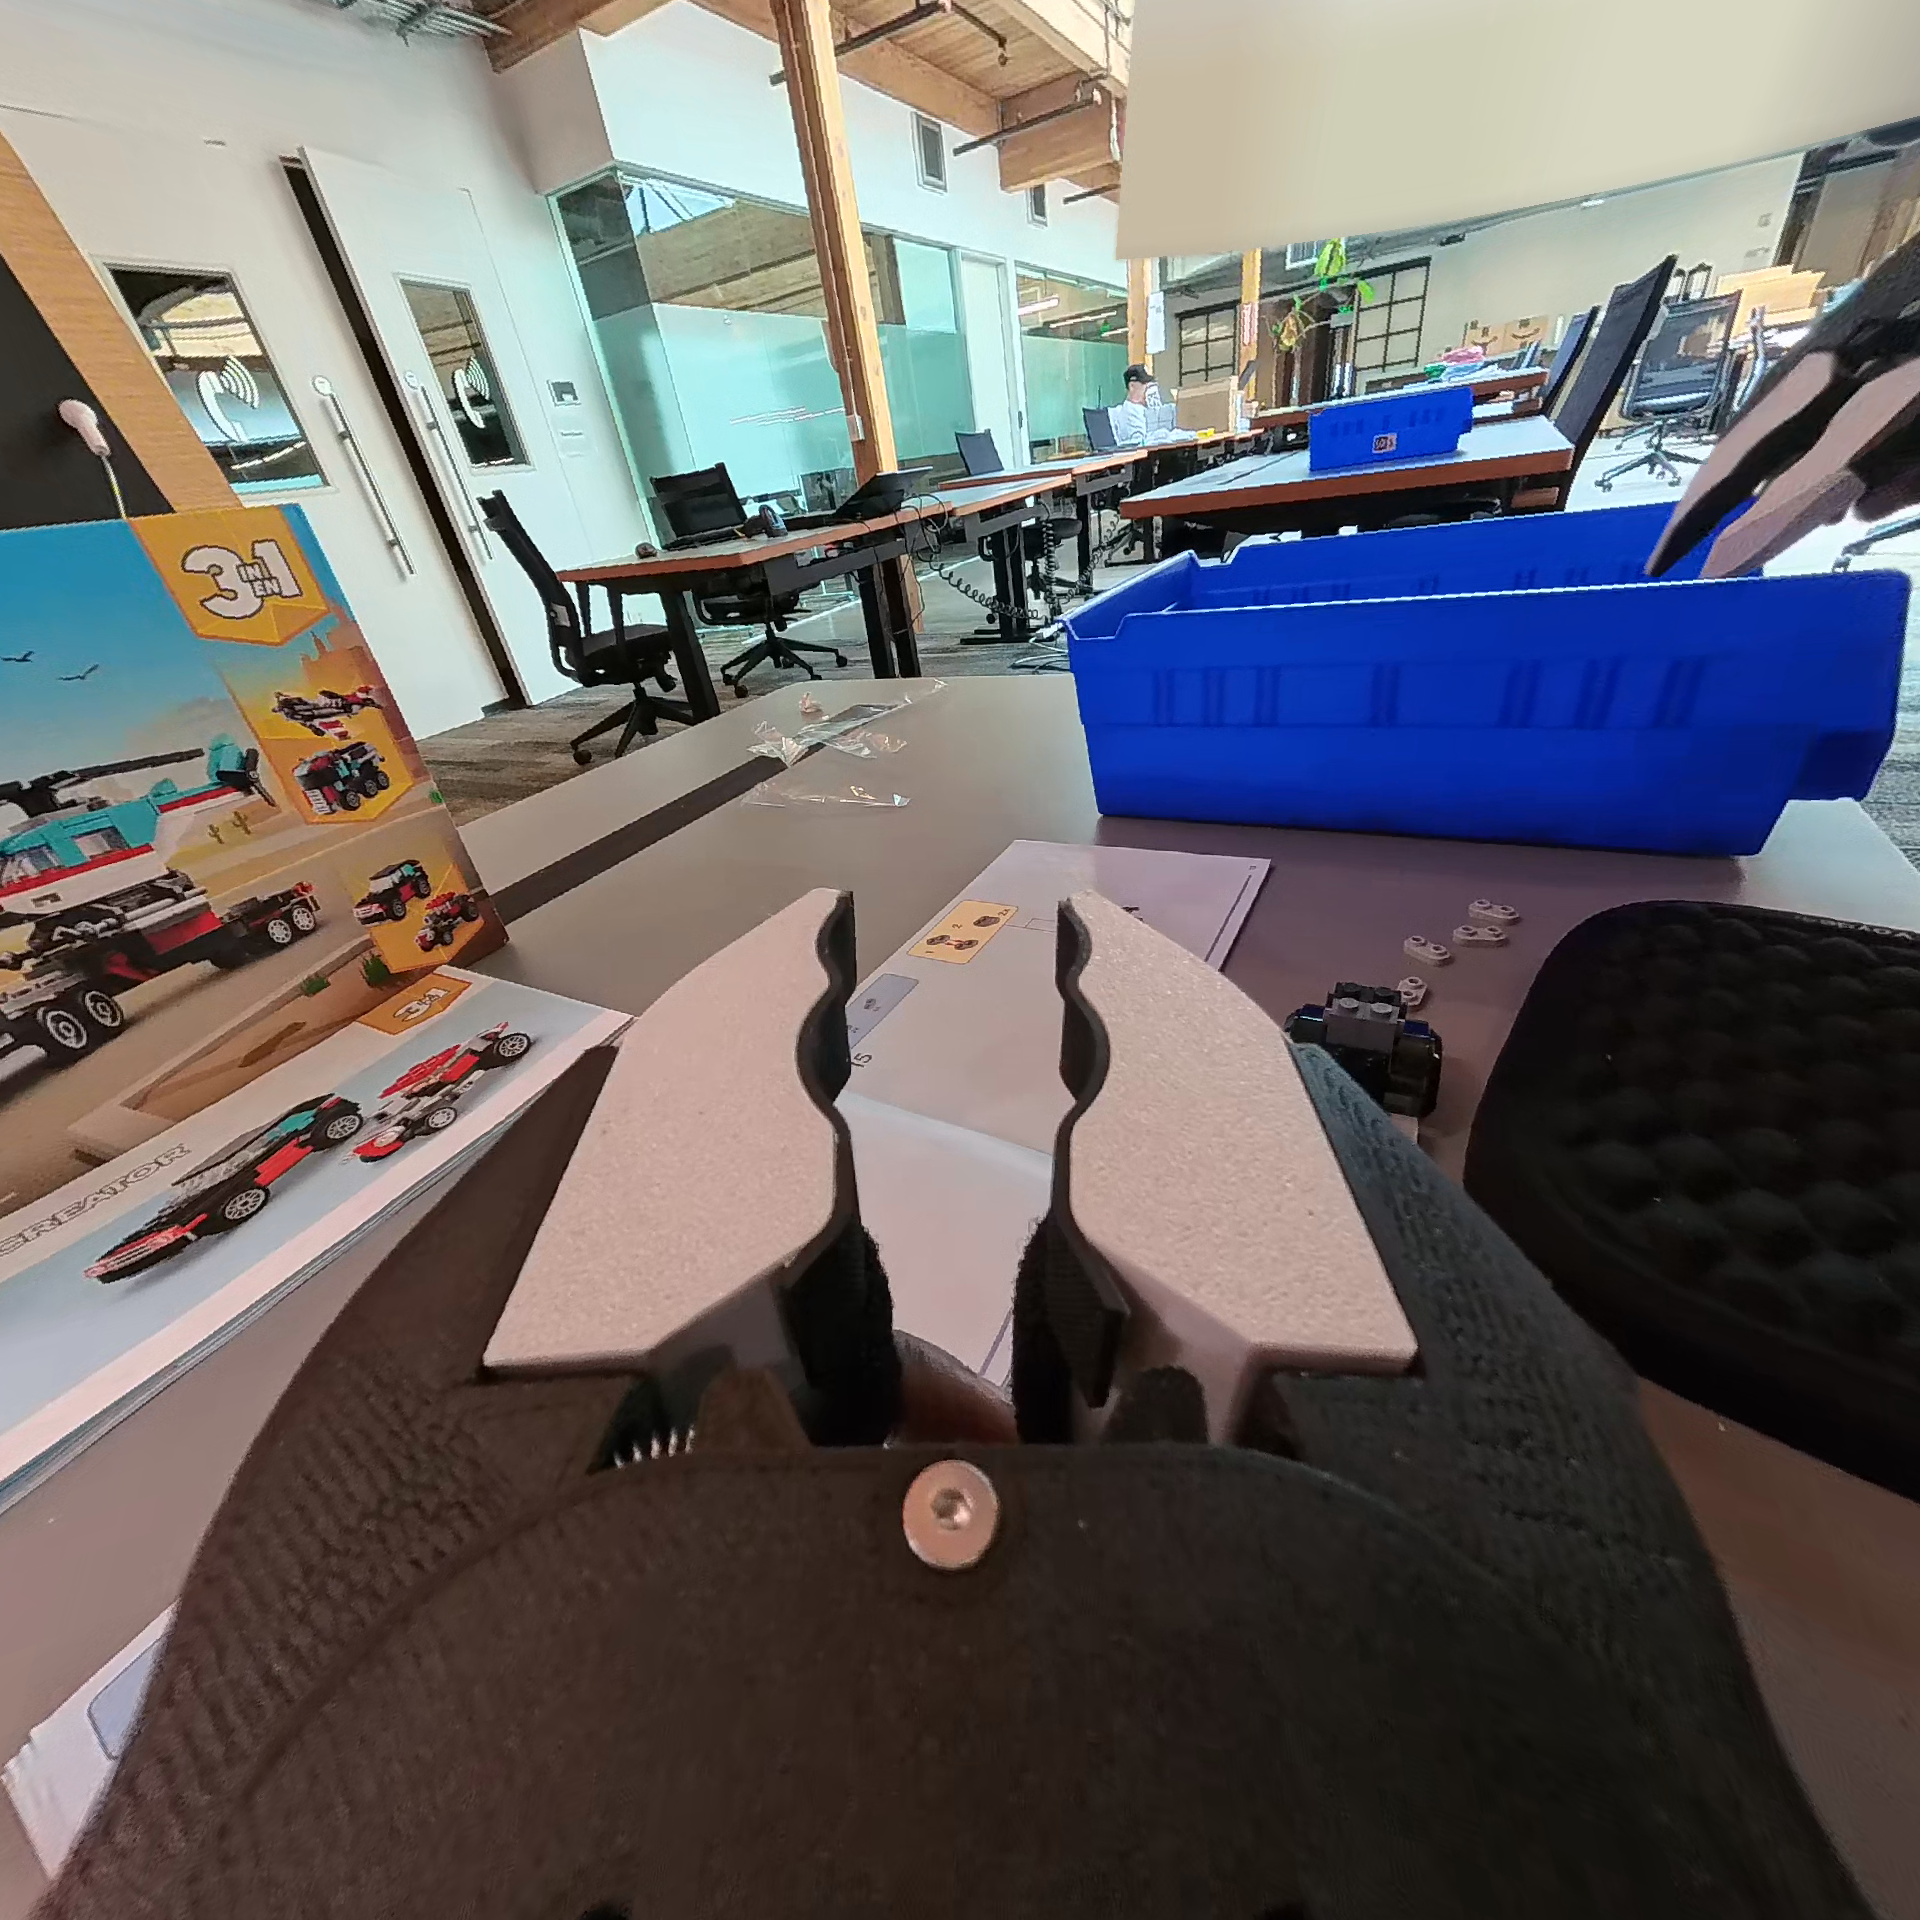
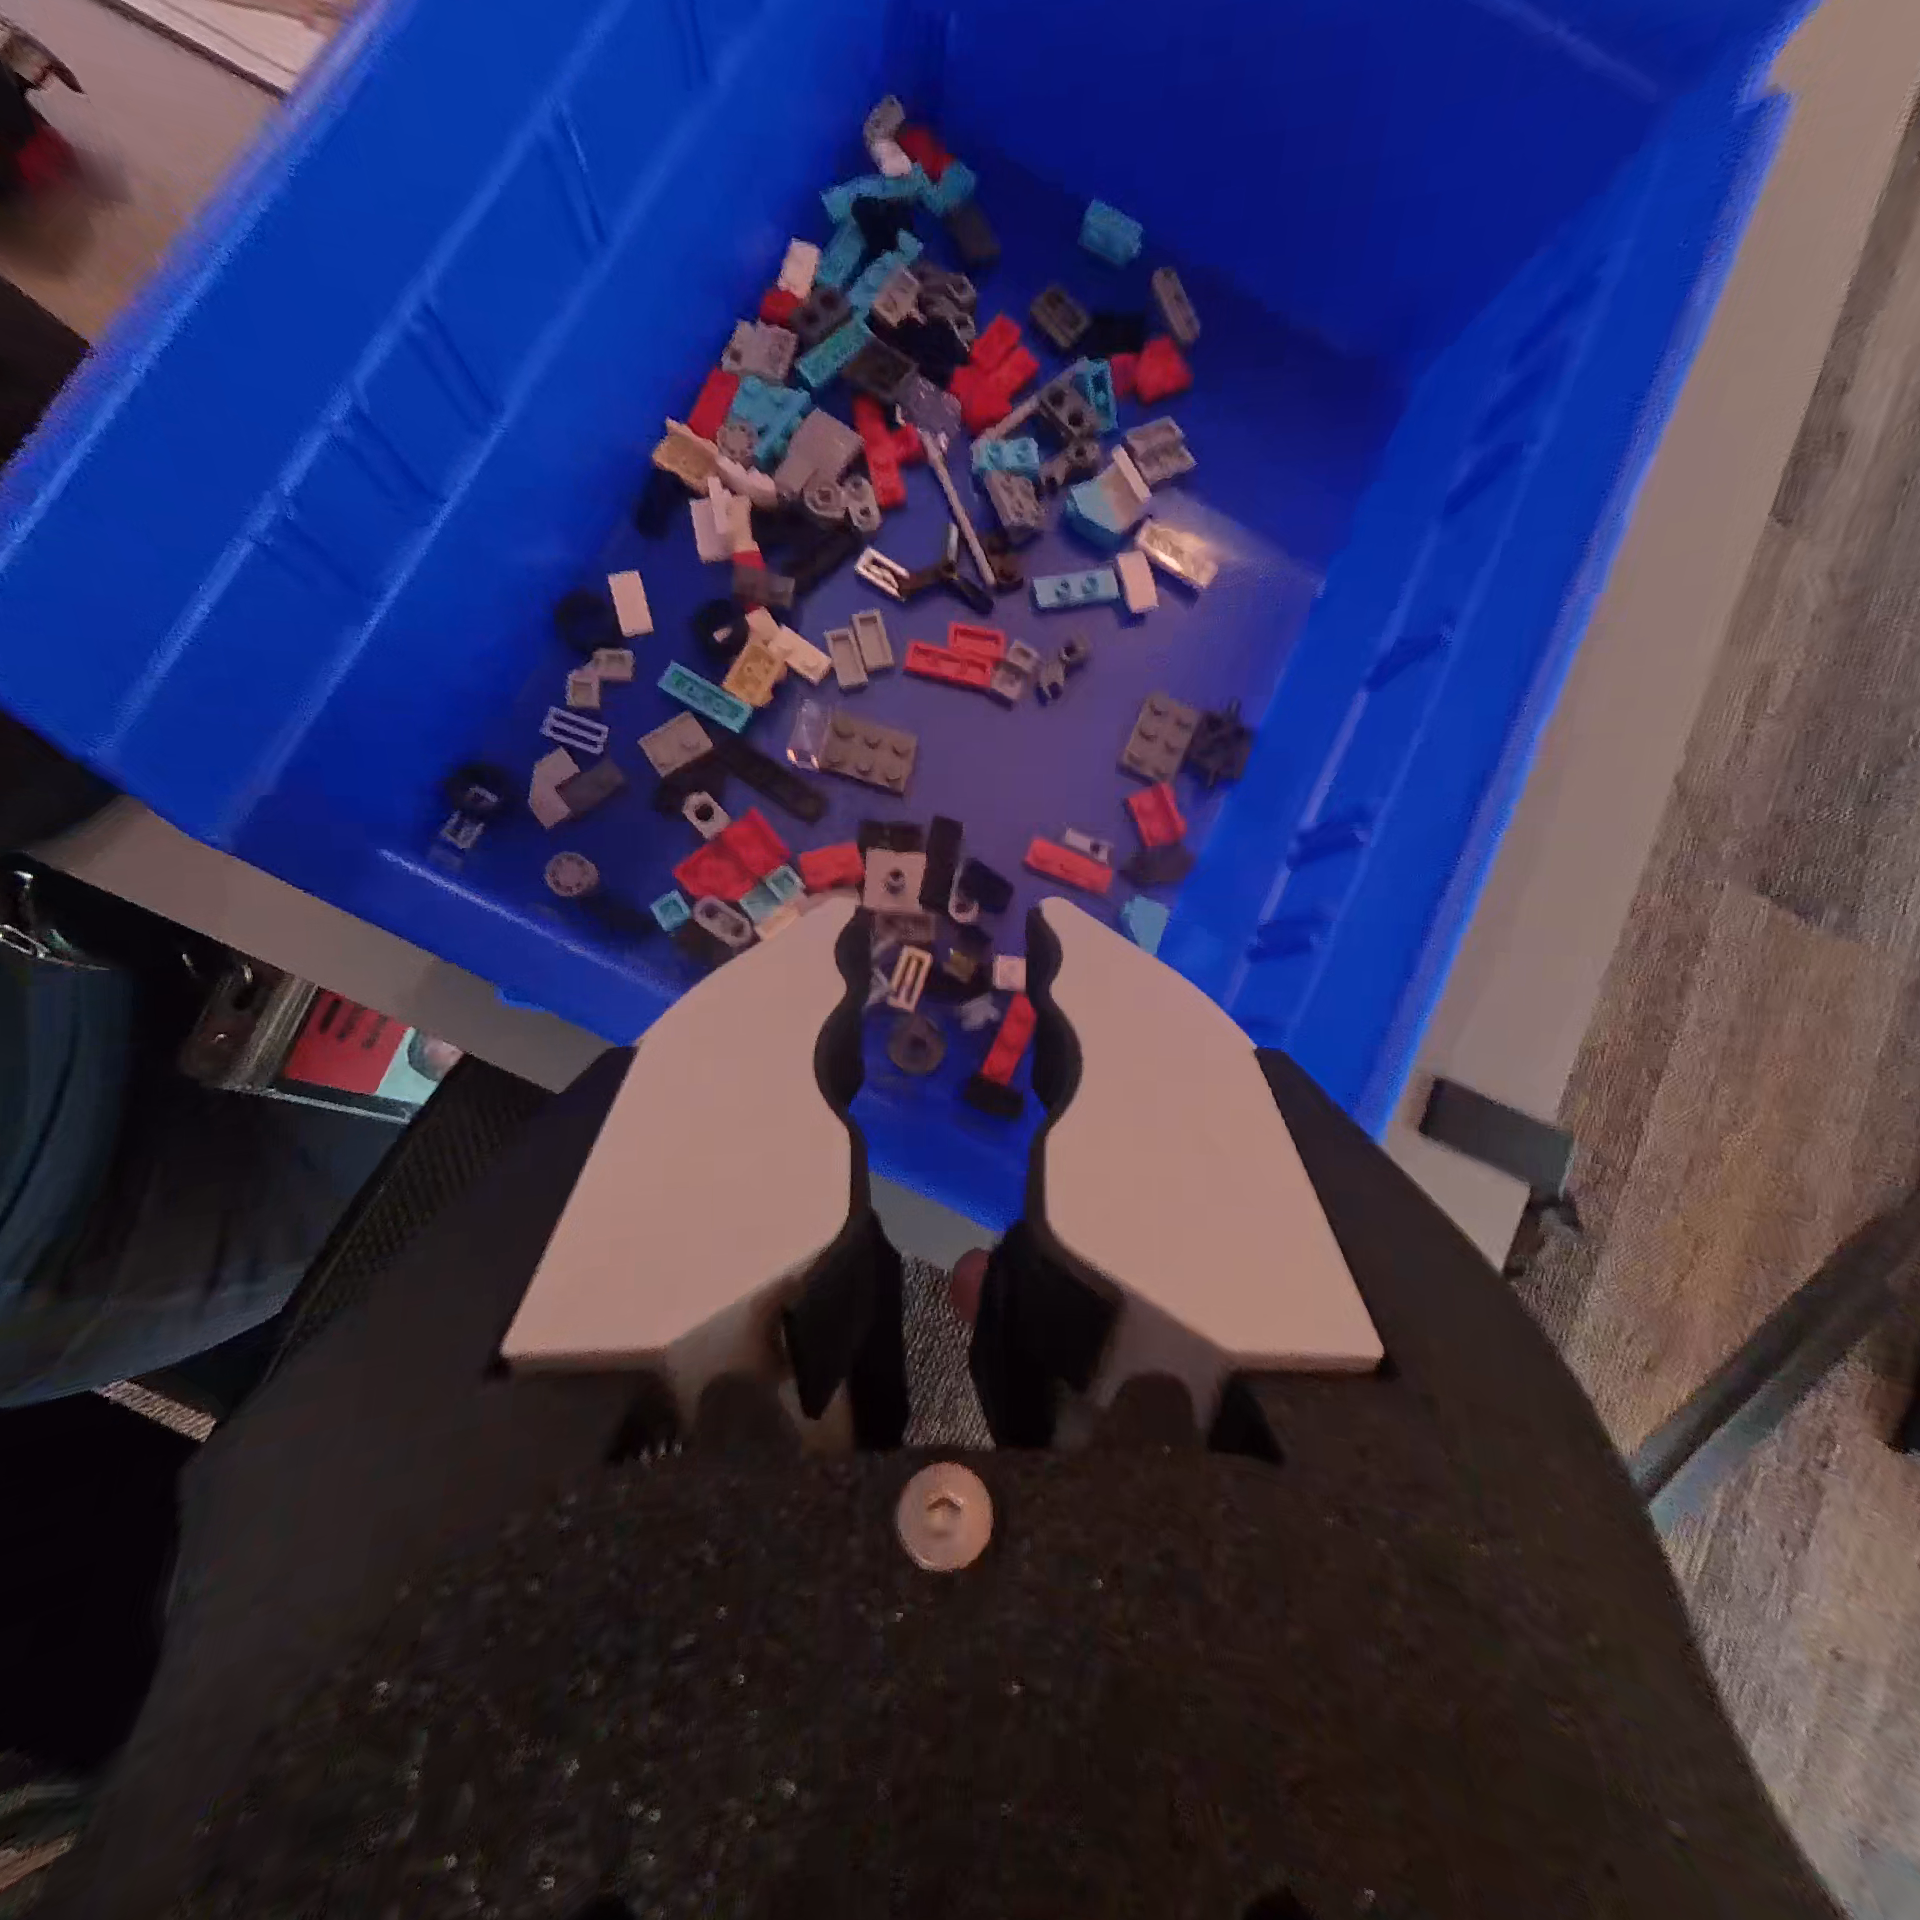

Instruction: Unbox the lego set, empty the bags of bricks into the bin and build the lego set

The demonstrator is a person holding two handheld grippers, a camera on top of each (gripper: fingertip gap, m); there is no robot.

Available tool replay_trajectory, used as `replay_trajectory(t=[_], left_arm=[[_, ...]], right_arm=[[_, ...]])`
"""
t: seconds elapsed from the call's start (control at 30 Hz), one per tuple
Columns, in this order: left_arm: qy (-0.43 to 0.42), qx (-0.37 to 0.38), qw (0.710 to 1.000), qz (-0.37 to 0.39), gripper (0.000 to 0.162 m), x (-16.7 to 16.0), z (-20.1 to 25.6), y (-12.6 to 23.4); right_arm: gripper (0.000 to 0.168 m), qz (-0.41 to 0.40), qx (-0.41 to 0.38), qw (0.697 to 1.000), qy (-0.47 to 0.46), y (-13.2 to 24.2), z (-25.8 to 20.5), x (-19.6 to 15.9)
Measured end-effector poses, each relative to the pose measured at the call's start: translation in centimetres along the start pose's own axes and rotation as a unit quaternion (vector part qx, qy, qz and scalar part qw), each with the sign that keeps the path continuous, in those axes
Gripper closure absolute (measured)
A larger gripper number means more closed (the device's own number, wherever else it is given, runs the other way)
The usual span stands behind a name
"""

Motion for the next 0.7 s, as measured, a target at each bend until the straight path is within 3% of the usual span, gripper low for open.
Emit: replay_trajectory(t=[0.33, 0.5, 0.57, 0.7], left_arm=[[0.007, 0.002, 1.0, 0.007, 0.125, -0.1, -0.1, 0.1], [0.012, 0.001, 1.0, 0.012, 0.125, 0.0, -0.1, 0.2], [0.012, 0.002, 1.0, 0.02, 0.125, 0.1, -0.2, 0.3], [0.018, -0.002, 0.999, 0.044, 0.125, 0.5, -0.1, 0.7]], right_arm=[[0.134, 0.089, 0.11, 0.983, 0.112, -5.1, -1.6, 5.9], [0.121, 0.016, 0.188, 0.965, 0.184, -7.8, -0.6, 8.0], [0.113, -0.005, 0.202, 0.96, 0.196, -7.6, 0.2, 9.3], [0.113, 0.005, 0.179, 0.967, 0.179, -5.8, 1.7, 11.2]])
Point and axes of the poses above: each gripper's, where its closed fingertips meet, y back along the fingers, x out of its top, z = x × y across the jaws, the point moved 7 cm from there along y, back along the fingers, and after that the axes turned 4 degrees about y, right-handed, at the moved point
